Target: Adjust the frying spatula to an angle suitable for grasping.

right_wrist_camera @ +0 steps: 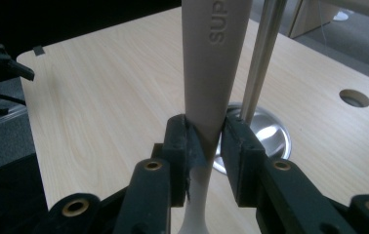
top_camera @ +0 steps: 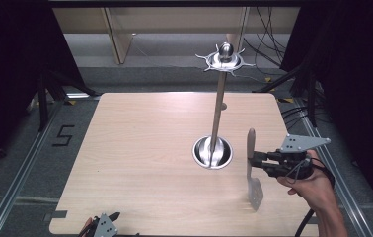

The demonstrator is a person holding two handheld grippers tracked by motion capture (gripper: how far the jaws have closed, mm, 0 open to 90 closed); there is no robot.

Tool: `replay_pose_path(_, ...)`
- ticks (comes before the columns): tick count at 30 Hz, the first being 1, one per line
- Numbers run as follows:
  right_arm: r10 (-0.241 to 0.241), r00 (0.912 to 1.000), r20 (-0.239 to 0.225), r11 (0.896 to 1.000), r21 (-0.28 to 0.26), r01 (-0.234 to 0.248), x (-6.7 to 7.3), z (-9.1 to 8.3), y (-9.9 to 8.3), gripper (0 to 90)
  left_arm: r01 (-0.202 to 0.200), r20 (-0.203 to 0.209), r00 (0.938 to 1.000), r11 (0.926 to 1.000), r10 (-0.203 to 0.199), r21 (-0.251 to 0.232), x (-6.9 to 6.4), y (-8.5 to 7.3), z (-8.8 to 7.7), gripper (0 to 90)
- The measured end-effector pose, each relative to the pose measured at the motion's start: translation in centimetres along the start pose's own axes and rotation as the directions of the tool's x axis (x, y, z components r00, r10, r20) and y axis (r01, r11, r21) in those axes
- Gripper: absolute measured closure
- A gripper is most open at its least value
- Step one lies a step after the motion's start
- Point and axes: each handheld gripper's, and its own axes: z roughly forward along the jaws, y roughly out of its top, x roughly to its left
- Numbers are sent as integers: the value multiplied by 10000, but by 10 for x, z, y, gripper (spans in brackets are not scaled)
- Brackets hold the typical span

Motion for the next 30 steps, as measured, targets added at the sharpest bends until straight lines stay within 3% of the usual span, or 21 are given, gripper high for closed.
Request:
replay_pose_path(1,-66,10000,-14,9998,-172,66,-1,0,1,738,750,-39,9972,9970,-751,-214,-5,-2,2,148)
replay_pose_path(6,-62,9998,-197,9991,-417,53,2,-1,5,738,594,12,9982,9982,-594,-129,-3,-1,1,148)
replay_pose_path(7,-235,9995,-195,9984,-511,225,1,-1,6,738,778,-37,9970,9968,-779,-186,-4,-2,1,148)
replay_pose_path(10,-279,9996,-52,9973,-681,274,3,0,8,739,723,-52,9974,9974,-723,-27,-4,-1,0,148)
replay_pose_path(11,-181,9997,-150,9983,-558,173,5,-1,10,738,423,-28,9991,9991,-423,-61,-2,-1,0,148)
replay_pose_path(12,-372,9993,-50,9962,-796,367,3,-1,11,739,423,-28,9991,9991,-423,-61,-2,-1,0,148)
replay_pose_path(15,-138,9999,-45,9958,-905,134,5,-2,13,739,783,94,9969,9969,-784,104,-3,-1,-1,148)
replay_pose_path(17,-241,9997,18,9936,-1106,242,4,-3,16,739,330,17,9995,9994,-330,-29,-1,0,0,148)
replay_pose_path(18,-194,9998,-93,9958,-897,185,4,-5,18,739,330,17,9995,9994,-330,-29,-1,0,0,148)
replay_pose_path(20,-205,9997,133,9936,-1108,219,2,-5,22,739,440,-26,9990,9990,-440,83,-2,0,-1,148)
replay_pose_path(22,-191,9998,55,9942,-1061,196,2,-5,24,739,423,-4,9991,9991,-423,93,-2,-1,0,148)
replay_pose_path(24,-197,9997,159,9937,-1099,213,1,-3,31,739,779,-50,9970,9970,-779,18,-5,-2,0,149)
replay_pose_path(25,-309,9988,392,9905,-1329,358,0,-1,33,739,643,59,9979,9979,-643,-8,-3,-1,1,148)
replay_pose_path(26,-215,9993,308,9937,-1094,247,0,-3,35,739,677,-16,9977,9977,-677,30,-4,-1,0,148)
replay_pose_path(28,-323,9987,386,9923,-1181,366,-1,-2,37,739,481,-32,9988,9988,-482,-51,-3,-1,1,148)
replay_pose_path(29,-408,9984,389,9918,-1198,452,-4,-3,41,739,114,-28,9999,9999,-114,74,0,0,0,148)
replay_pose_path(30,-408,9984,389,9918,-1198,452,-4,-3,41,739,114,-28,9999,9999,-114,74,0,0,0,149)
